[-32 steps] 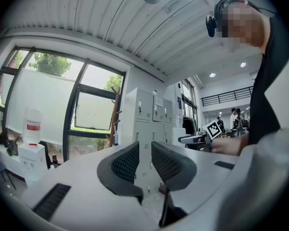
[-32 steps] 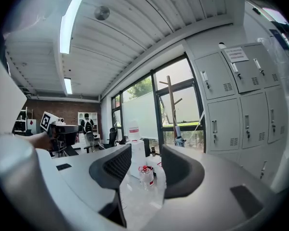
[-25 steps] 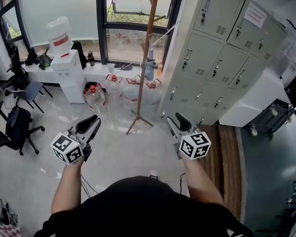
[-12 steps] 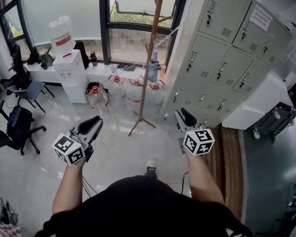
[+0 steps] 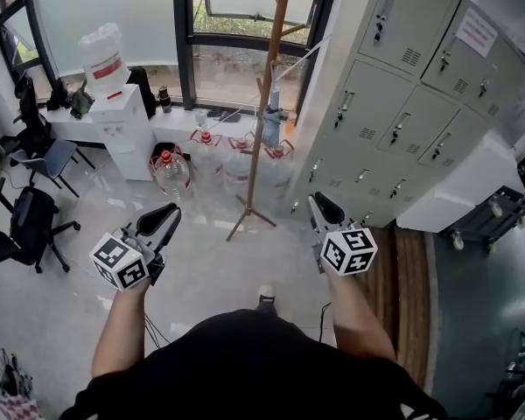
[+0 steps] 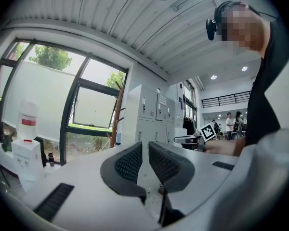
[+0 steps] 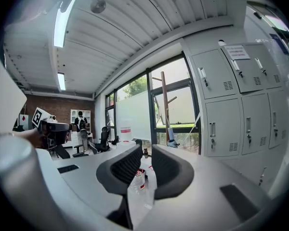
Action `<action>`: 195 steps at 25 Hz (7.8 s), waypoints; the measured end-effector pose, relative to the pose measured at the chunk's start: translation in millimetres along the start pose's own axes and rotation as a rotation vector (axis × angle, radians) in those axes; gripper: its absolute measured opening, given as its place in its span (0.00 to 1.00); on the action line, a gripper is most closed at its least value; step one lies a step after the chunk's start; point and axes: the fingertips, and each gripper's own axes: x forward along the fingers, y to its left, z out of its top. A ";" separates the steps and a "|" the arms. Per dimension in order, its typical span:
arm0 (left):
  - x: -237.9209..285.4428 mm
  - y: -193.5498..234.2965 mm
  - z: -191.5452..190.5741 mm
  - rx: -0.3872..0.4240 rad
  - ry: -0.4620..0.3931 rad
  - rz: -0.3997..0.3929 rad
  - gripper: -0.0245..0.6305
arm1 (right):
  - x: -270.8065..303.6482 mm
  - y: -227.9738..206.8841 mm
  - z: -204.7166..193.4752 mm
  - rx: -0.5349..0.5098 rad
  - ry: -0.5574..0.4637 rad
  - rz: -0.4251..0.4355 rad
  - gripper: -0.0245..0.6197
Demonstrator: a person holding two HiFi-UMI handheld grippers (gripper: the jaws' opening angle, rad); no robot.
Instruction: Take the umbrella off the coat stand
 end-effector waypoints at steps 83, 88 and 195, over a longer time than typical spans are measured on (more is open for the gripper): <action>377.6 257.1 -62.9 -0.066 0.147 0.070 0.13 | 462.6 -257.5 -115.2 -0.038 0.412 0.288 0.58; 385.8 290.5 -57.9 -0.071 0.148 0.089 0.13 | 488.6 -258.5 -129.2 -0.054 0.436 0.285 0.61; 324.4 162.9 -49.5 -0.081 0.080 0.023 0.13 | 343.4 -204.8 6.7 -0.181 0.159 0.311 0.47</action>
